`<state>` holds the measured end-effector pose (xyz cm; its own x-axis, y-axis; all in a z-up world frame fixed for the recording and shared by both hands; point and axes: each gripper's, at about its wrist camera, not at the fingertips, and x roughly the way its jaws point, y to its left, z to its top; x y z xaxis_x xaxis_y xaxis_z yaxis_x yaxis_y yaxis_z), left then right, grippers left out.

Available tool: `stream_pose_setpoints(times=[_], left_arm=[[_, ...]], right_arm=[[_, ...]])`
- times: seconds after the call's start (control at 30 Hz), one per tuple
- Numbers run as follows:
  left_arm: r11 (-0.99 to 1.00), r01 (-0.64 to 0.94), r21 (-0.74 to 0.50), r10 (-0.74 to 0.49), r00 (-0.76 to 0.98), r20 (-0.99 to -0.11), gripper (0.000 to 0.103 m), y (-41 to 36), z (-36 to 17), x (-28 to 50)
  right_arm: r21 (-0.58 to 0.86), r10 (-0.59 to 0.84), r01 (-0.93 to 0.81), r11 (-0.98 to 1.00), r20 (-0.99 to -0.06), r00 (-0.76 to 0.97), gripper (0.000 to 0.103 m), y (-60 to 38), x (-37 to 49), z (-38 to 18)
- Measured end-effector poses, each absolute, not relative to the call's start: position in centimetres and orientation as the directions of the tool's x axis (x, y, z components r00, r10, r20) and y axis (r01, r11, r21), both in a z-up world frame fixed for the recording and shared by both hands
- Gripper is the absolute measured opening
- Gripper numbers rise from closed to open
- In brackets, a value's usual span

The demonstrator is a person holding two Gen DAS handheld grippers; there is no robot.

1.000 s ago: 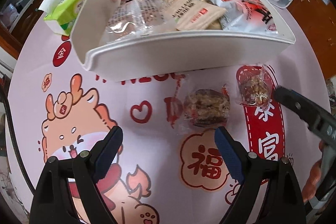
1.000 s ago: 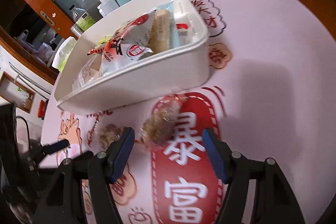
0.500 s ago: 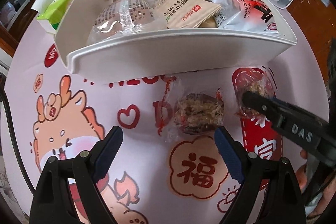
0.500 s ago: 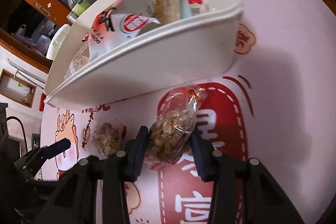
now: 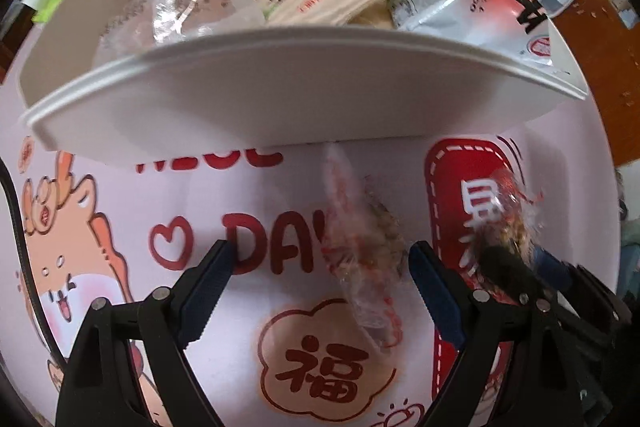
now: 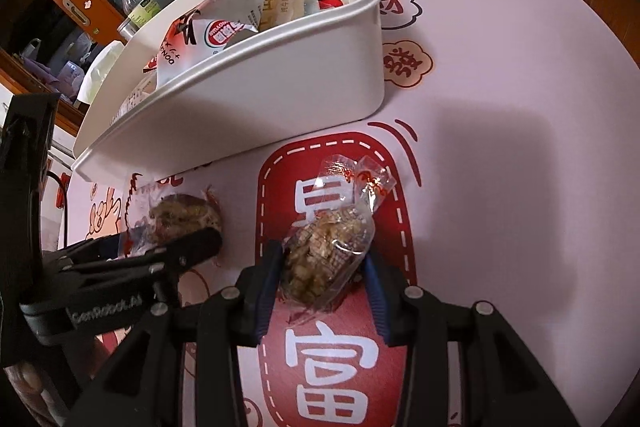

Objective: Organize snacks
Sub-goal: 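Grasp a clear seed packet with the right tool while the left tool grasps the other, then carry both seed packets into the white tray and open both tools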

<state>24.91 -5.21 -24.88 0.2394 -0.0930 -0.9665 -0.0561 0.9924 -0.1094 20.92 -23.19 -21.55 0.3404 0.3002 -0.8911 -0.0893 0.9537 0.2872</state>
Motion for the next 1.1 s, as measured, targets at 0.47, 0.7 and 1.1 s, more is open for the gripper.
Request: stream_pose_setpoints(times=[0.47,0.7,1.1], left_arm=[[0.990,-0.030,-0.134,-0.120,0.287,-0.950,0.040,-2.6,-23.8,22.1],[0.995,0.028,-0.093,-0.097,0.312,-0.945,0.040,0.8,-20.4,18.0],[0.993,0.103,-0.063,-0.111,0.567,-0.816,0.041,2.8,-3.4,21.1]], right_arm=[[0.263,0.288,-0.118,0.957,-0.899,0.329,0.040,-22.3,19.7,-21.3],[0.267,0.315,-0.185,0.946,-0.892,0.325,0.040,-20.3,17.6,-19.2],[0.200,0.383,-0.359,0.912,-0.731,0.565,0.041,-16.0,19.8,-3.5]])
